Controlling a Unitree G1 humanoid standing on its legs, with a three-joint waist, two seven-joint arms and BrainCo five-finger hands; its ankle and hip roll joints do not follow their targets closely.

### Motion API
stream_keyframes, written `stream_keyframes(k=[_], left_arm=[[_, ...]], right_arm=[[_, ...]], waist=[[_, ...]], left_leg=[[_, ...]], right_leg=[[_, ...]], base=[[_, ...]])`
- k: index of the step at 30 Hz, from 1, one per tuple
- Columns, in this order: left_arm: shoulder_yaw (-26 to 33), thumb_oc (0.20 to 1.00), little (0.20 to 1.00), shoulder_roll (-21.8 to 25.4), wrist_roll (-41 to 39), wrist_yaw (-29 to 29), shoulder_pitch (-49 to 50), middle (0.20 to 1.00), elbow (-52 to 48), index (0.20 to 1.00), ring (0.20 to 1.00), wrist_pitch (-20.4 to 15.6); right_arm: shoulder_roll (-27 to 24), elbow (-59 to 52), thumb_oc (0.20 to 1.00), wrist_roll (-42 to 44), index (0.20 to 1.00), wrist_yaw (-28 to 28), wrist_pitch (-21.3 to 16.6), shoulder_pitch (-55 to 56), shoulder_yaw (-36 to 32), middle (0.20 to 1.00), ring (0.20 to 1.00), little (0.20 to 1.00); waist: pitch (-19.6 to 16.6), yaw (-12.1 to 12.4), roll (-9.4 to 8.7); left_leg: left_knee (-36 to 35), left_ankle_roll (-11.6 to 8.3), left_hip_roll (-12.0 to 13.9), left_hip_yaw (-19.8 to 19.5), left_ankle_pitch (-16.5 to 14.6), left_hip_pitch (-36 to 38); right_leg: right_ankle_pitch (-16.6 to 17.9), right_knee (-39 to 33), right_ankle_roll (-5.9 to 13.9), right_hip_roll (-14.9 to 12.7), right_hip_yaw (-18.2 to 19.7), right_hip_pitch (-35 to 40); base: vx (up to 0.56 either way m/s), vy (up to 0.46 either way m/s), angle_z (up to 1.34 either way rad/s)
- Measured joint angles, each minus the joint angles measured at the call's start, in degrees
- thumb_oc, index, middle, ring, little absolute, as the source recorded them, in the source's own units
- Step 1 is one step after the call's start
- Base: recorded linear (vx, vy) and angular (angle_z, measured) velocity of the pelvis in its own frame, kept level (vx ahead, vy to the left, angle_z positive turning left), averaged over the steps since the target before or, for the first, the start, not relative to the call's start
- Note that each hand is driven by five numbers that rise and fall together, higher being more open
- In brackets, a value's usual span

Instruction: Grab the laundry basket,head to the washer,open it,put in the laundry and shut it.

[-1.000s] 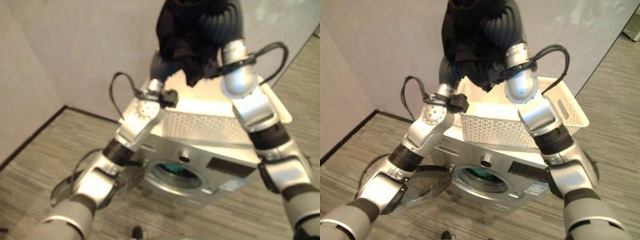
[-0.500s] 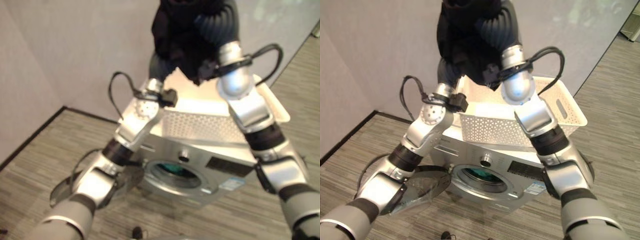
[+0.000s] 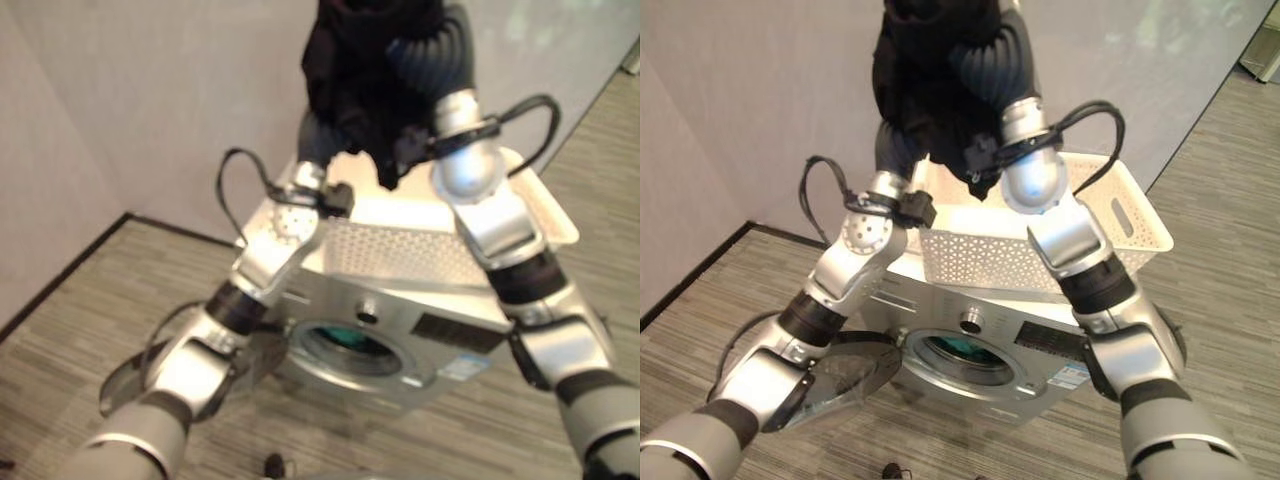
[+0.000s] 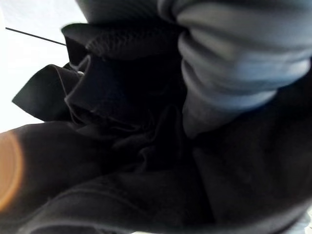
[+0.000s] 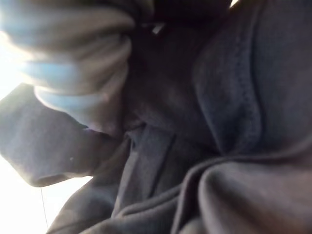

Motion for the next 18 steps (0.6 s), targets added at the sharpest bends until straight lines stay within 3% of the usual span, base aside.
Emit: stream_keyframes(k=[3,4,5,6,7,18], left_arm=[[0.0,0.2,0.2,0.0,0.0,0.8,0.7,0.2,0.0,0.2,0.2,0.0],[0.0,0.2,0.2,0.0,0.1,0.8,0.9,0.2,0.0,0.2,0.2,0.0],[0.0,0.2,0.2,0.0,0.1,0.8,1.0,0.2,0.0,0.2,0.2,0.0],[0.0,0.2,0.2,0.1,0.4,0.9,1.3,0.2,0.0,0.2,0.2,0.0],[0.0,0.2,0.2,0.1,0.8,0.9,1.5,0.2,0.0,0.2,0.2,0.0],[0.8,0.2,0.2,0.7,2.3,2.2,3.7,0.2,0.0,0.2,0.2,0.1]], right_arm=[[0.7,0.0,0.2,0.0,0.2,-0.1,-0.1,0.8,0.0,0.2,0.2,0.2],[0.7,0.0,0.316,0.1,0.316,-0.1,-0.1,1.0,0.0,0.316,0.316,0.316],[0.8,0.0,0.564,0.1,0.564,-0.1,-0.1,1.1,0.0,0.564,0.564,0.564],[0.8,0.0,0.598,0.5,0.598,-0.2,-0.2,1.4,0.0,0.598,0.598,0.598],[0.8,0.0,1.0,1.0,1.0,-0.3,-0.3,1.5,0.0,1.0,1.0,1.0],[1.3,0.0,1.0,1.7,1.0,-2.4,-1.8,2.0,-0.2,1.0,1.0,1.0]], waist=[[0.0,0.0,0.0],[0.0,0.1,0.0],[0.0,0.1,0.0],[0.0,0.1,0.0],[0.0,0.1,0.0],[0.0,0.1,0.0]], left_leg=[[0.0,0.0,0.0,0.0,0.0,0.0],[0.0,0.0,0.0,0.0,0.0,0.0],[0.0,0.0,0.0,0.0,0.0,0.0],[0.0,0.0,0.0,0.0,0.0,-0.1],[0.0,0.01,0.0,0.0,0.0,-0.1],[0.0,0.02,0.0,-0.1,0.0,-0.1]], right_leg=[[0.0,0.0,-0.01,0.0,0.0,0.0],[0.0,0.0,-0.01,0.0,0.0,0.0],[0.0,0.0,-0.01,0.0,0.0,0.0],[0.0,0.0,-0.01,0.0,0.0,-0.1],[0.0,0.0,-0.01,0.0,0.0,-0.1],[0.0,0.0,-0.02,-0.1,0.0,-0.1]], base=[[0.0,0.0,0.0],[0.0,0.0,0.0],[0.0,0.0,0.0],[0.0,0.0,0.0],[0.0,0.0,0.0],[0.0,0.0,0.0]])
